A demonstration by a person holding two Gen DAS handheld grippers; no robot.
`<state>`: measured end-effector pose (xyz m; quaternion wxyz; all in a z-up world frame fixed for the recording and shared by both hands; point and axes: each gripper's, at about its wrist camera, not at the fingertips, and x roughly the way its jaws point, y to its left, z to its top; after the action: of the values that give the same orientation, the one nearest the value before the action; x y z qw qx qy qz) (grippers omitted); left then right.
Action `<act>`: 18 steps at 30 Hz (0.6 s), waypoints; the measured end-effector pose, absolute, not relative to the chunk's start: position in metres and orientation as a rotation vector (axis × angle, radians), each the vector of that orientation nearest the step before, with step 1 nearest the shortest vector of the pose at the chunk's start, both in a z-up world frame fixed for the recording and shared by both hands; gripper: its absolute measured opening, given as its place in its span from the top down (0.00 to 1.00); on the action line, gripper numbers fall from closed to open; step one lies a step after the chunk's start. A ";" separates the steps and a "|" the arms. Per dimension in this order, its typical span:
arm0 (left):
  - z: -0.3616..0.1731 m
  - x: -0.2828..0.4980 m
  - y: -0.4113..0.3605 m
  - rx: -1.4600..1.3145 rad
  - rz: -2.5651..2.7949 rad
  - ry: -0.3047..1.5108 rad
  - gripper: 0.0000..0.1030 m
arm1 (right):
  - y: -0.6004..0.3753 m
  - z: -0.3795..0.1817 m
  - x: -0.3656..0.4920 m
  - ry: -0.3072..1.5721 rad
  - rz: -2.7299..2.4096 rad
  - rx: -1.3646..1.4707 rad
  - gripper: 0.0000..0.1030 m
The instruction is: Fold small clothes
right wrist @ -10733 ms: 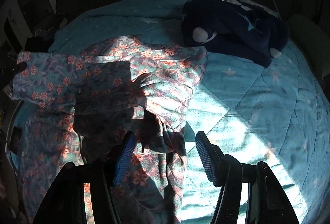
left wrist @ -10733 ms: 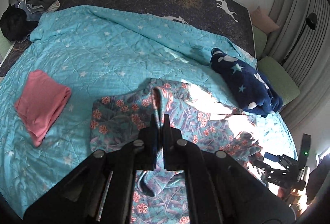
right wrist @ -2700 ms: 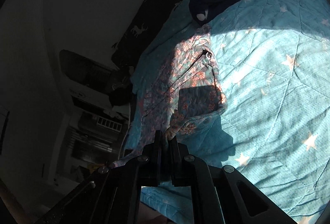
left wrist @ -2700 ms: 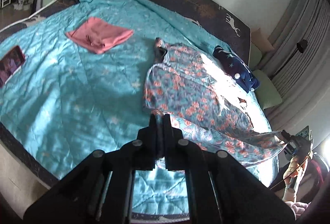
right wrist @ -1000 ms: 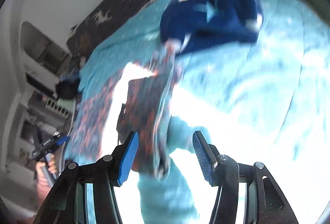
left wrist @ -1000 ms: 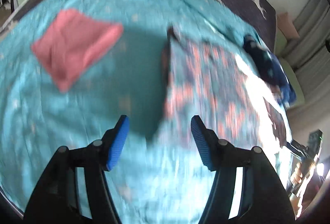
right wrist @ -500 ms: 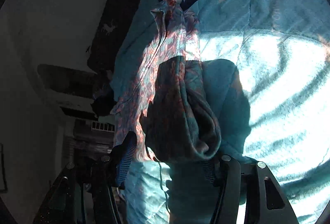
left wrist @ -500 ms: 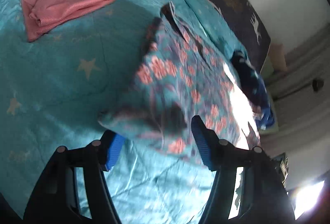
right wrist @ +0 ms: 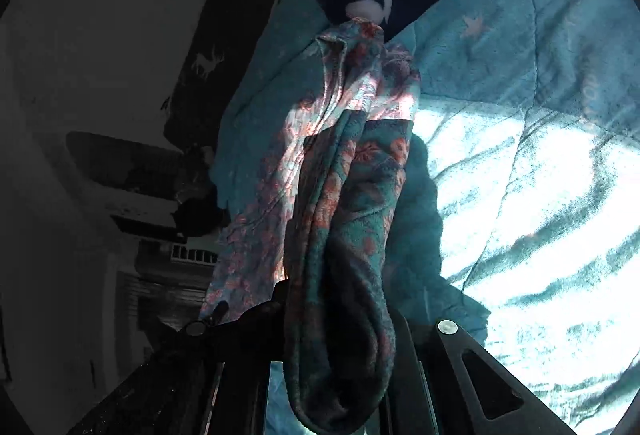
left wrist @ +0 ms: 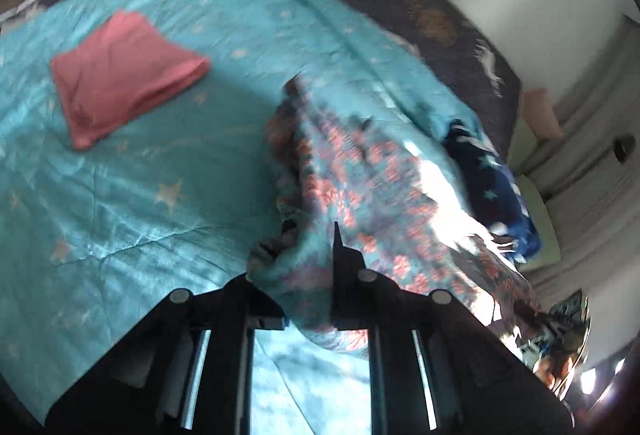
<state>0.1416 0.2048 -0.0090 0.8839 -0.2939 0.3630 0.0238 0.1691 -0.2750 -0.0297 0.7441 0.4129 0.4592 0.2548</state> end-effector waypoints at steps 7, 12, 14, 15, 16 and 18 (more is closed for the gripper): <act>0.009 0.063 0.183 -0.603 -0.039 0.782 0.85 | -0.307 0.014 0.092 0.969 0.550 0.770 0.92; -0.024 0.004 0.157 -0.593 -0.016 0.924 0.85 | -0.324 0.002 0.021 1.037 0.491 0.703 0.92; -0.037 -0.014 0.153 -0.609 -0.011 0.978 0.85 | -0.329 -0.011 -0.001 1.084 0.456 0.689 0.92; -0.043 -0.020 0.154 -0.619 -0.005 0.992 0.86 | -0.331 -0.018 -0.009 1.105 0.438 0.680 0.92; -0.046 -0.027 0.154 -0.628 0.001 0.998 0.86 | -0.333 -0.024 -0.014 1.123 0.417 0.663 0.92; -0.049 -0.036 0.158 -0.639 0.008 1.009 0.85 | -0.335 -0.035 -0.021 1.169 0.369 0.613 0.89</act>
<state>-0.0361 0.1578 -0.0492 0.8269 -0.3010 0.4750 0.0039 -0.0213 -0.3352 -0.0350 0.7744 0.2831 0.5397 0.1703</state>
